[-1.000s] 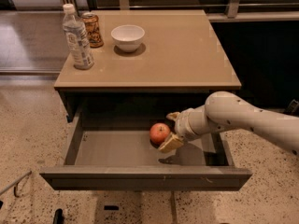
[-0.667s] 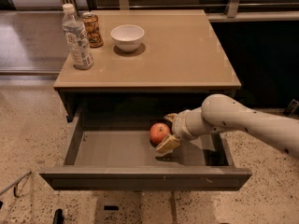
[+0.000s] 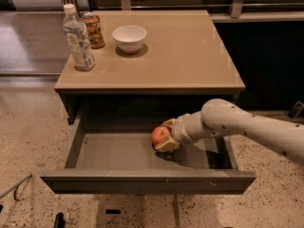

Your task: Pick apple from top drawer and place on counter

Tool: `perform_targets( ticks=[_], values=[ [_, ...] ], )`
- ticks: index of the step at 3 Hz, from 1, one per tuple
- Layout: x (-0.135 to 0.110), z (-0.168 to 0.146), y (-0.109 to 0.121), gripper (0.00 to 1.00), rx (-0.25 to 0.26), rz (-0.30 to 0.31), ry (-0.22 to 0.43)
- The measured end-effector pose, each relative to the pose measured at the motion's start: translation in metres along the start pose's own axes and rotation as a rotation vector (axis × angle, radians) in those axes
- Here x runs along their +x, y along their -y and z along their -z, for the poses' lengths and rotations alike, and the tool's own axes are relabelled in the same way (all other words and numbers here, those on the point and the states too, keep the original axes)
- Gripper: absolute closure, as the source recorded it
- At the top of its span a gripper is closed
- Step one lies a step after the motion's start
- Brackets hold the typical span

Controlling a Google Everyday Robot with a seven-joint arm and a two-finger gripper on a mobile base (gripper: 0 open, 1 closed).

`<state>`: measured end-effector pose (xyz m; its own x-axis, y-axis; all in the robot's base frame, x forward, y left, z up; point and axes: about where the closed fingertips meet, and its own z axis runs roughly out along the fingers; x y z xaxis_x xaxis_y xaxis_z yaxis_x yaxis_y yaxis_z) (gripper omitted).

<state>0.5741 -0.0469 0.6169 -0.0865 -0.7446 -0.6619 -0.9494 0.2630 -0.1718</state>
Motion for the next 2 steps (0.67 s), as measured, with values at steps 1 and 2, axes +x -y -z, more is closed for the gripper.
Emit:
perform_targets(
  ticks=[1,2],
  values=[
    [0.0,0.0,0.0,0.95,0.0,0.0,0.0],
    [-0.022,0.02,-0.003,1.0,-0.027,0.007,0.008]
  ],
)
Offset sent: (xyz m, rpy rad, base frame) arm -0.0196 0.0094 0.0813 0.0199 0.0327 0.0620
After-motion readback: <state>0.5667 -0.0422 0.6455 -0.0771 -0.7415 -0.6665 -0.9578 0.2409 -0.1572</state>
